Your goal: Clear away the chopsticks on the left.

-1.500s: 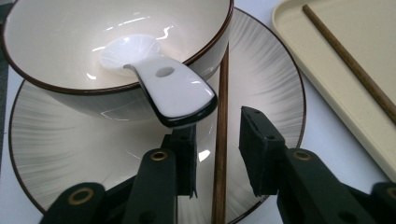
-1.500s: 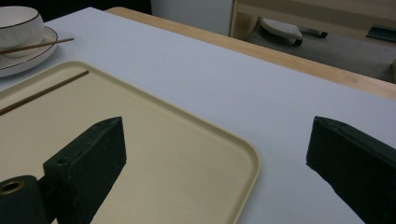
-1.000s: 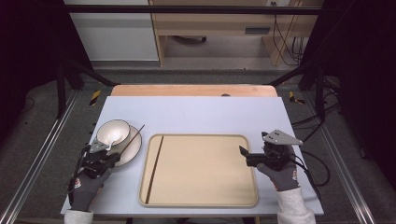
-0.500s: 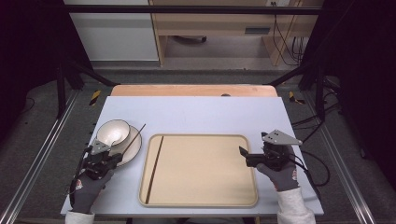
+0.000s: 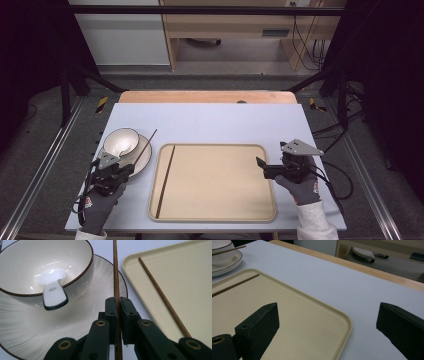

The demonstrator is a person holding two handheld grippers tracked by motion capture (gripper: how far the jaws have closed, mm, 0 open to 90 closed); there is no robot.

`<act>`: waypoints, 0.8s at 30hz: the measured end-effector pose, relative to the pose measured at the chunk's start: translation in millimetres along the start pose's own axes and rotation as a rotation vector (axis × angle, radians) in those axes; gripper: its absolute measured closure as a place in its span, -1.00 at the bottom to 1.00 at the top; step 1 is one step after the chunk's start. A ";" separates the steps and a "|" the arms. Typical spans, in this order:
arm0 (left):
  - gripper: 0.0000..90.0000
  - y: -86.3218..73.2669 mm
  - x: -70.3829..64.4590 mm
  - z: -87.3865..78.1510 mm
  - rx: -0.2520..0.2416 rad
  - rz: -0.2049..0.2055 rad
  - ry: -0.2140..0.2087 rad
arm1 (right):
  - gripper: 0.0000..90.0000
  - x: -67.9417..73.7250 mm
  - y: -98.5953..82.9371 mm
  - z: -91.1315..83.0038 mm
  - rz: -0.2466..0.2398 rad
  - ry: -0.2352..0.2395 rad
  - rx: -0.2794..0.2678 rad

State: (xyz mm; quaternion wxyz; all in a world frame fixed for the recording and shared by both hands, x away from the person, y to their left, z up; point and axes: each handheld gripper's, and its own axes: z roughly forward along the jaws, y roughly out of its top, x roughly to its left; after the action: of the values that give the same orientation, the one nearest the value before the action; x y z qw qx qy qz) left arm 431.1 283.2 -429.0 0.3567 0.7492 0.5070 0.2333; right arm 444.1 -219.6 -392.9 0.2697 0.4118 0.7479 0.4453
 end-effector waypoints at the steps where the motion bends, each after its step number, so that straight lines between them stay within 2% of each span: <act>1: 0.88 0.1 -1.3 -0.3 -0.003 0.001 0.002 | -0.89 -0.1 0.0 -0.1 -0.002 0.000 -0.001; 8: 0.88 1.1 -15.2 -2.1 -0.034 -0.020 0.016 | -0.89 -0.5 0.3 -1.2 -0.003 -0.001 -0.004; 20: 0.88 1.6 -46.5 -3.5 -0.067 -0.005 0.026 | -0.89 0.0 0.2 -1.7 -0.007 -0.004 -0.006; 24: 0.88 1.1 -55.0 -3.9 -0.072 -0.014 0.031 | -0.89 0.1 0.3 -2.5 -0.003 -0.006 -0.010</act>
State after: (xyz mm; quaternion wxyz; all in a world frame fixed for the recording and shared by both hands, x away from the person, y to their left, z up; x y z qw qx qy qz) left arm 408.4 233.2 -425.0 0.3771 0.7286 0.5090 0.2606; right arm 442.3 -220.6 -391.5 0.2745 0.4107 0.7456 0.4473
